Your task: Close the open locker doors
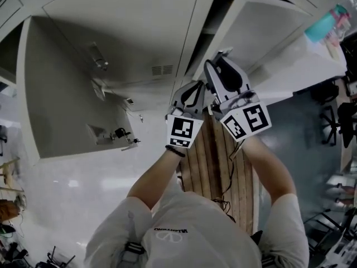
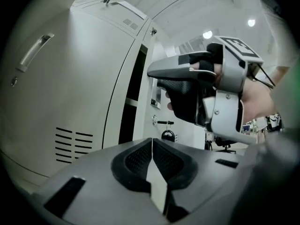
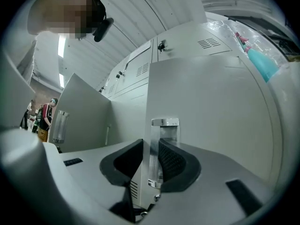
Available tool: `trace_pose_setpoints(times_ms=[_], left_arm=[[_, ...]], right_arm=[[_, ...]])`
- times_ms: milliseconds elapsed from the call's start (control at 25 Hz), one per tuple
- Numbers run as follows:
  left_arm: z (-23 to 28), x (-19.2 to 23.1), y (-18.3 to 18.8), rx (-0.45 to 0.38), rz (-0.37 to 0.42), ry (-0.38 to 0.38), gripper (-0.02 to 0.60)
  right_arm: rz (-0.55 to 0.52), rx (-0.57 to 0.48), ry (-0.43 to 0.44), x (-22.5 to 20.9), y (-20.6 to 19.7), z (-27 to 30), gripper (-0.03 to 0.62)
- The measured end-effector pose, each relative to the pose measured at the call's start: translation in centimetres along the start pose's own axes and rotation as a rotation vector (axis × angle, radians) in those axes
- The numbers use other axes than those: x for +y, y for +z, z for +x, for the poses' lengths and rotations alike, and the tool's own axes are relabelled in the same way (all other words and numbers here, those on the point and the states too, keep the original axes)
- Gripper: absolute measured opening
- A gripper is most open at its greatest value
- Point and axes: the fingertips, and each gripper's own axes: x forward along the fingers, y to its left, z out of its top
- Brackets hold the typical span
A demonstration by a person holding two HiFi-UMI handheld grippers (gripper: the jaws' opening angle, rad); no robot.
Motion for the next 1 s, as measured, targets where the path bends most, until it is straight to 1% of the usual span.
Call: trace_pose_setpoints(times_ms=[360,640,760,1000], left_arm=[[2.2,2.7,-0.3,0.006,-0.023,0.062,0.005],[3.5,4.2,-0.4,0.002,-0.036,0.086,0.005],[4.1,4.9,-0.4,0.003,-0.042,0.094,0.005],[4.2,5.0,-0.4,0.006,-0.039,0.107,0.003]], right_arm=[[0.010,-0.009,-0.007,-1.2,-0.5,2.8,0.102],[0.009,-0.015,-0.023,-2.2,-1.0,4.3,0.091],[0.012,-0.012,-0.045,-3.0,-1.4,4.5,0.057],[0.012,-0.007,-0.053,-3.1,-1.7,4.6,0.058]])
